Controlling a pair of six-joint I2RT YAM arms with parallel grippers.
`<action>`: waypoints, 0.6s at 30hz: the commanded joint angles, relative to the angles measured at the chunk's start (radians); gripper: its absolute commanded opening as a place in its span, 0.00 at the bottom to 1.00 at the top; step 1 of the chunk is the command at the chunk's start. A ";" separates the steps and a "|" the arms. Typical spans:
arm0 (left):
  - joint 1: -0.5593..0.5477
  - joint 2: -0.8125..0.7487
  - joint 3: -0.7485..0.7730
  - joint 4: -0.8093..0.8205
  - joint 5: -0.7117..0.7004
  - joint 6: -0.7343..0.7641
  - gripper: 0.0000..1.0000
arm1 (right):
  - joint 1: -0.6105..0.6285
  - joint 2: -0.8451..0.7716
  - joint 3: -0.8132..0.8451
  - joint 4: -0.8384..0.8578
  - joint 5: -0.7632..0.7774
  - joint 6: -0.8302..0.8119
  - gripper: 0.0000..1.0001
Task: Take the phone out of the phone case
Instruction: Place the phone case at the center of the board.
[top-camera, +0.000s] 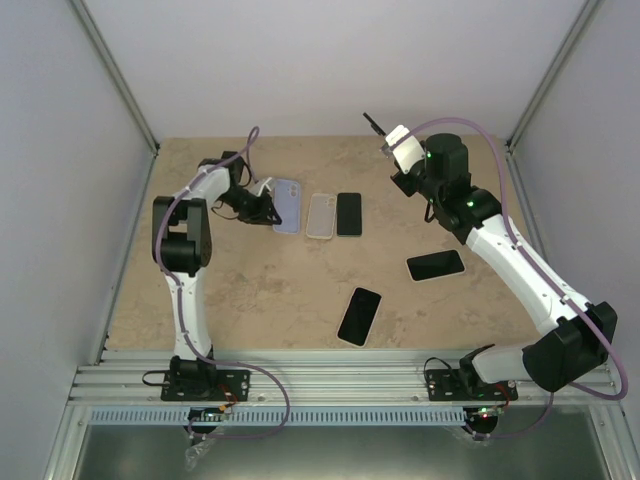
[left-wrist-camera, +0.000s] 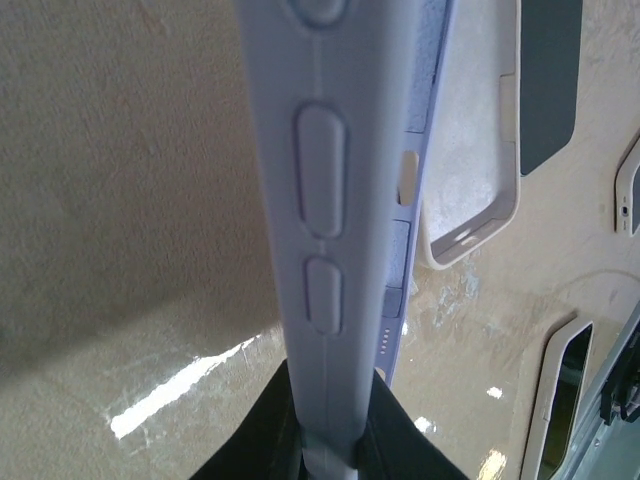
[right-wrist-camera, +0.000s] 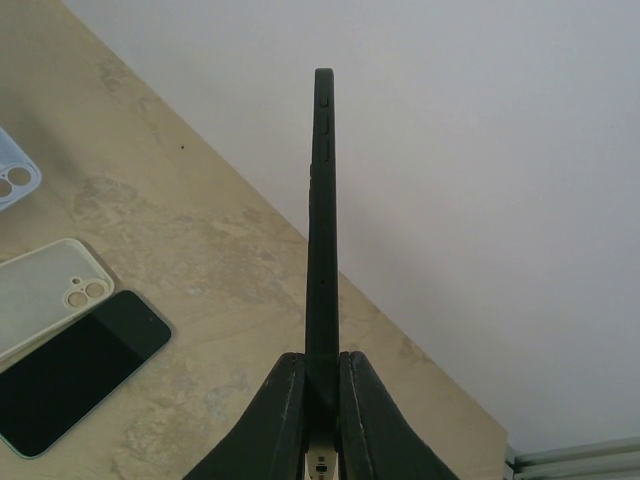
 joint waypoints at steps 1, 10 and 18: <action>0.001 0.035 -0.002 0.015 0.040 -0.011 0.00 | -0.006 -0.017 0.004 0.053 -0.012 0.013 0.01; -0.019 0.052 -0.011 0.021 0.061 -0.016 0.00 | -0.006 -0.003 0.016 0.048 -0.019 0.021 0.01; -0.062 0.072 -0.013 0.028 0.078 -0.032 0.00 | -0.005 -0.003 0.018 0.046 -0.020 0.017 0.00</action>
